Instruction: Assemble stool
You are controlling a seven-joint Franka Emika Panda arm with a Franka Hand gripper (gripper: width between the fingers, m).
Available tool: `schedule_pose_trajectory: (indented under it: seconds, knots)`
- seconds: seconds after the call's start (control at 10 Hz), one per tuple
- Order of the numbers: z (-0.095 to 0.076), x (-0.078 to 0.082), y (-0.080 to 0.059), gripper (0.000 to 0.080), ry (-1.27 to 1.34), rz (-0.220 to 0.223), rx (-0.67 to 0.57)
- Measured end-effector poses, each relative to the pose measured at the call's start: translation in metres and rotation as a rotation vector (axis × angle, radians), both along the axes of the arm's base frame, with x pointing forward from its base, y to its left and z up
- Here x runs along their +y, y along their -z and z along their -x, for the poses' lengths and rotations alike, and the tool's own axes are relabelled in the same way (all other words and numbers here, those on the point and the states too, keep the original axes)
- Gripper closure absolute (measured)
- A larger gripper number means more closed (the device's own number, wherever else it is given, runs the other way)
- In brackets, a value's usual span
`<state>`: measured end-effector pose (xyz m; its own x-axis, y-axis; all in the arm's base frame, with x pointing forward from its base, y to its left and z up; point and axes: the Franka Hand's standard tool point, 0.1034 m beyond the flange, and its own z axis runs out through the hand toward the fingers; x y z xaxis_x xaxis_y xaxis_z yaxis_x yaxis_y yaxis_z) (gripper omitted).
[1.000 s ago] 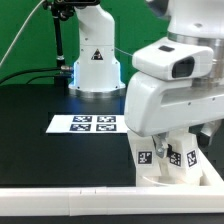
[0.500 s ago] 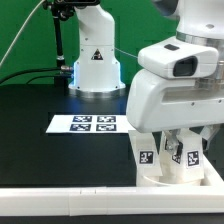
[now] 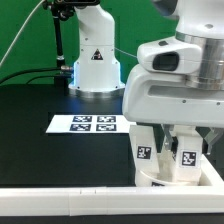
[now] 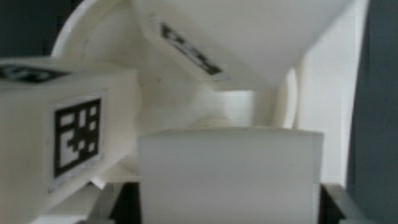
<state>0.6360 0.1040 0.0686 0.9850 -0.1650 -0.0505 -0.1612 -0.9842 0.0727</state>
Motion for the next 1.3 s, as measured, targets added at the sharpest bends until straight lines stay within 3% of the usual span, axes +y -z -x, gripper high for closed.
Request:
schedule_pose_trajectory:
  seconds: [0.3, 0.5, 1.0, 1.3]
  knots:
    - [-0.006, -0.004, -0.002, 0.0462, 0.446, -0.027, -0.024]
    - [-0.011, -0.009, 0.001, 0.0462, 0.742, -0.12, -0.024]
    - [-0.011, -0.009, 0.001, 0.0462, 1.086, -0.101, -0.018]
    - [-0.014, -0.01, -0.001, 0.0462, 1.548, -0.077, -0.006]
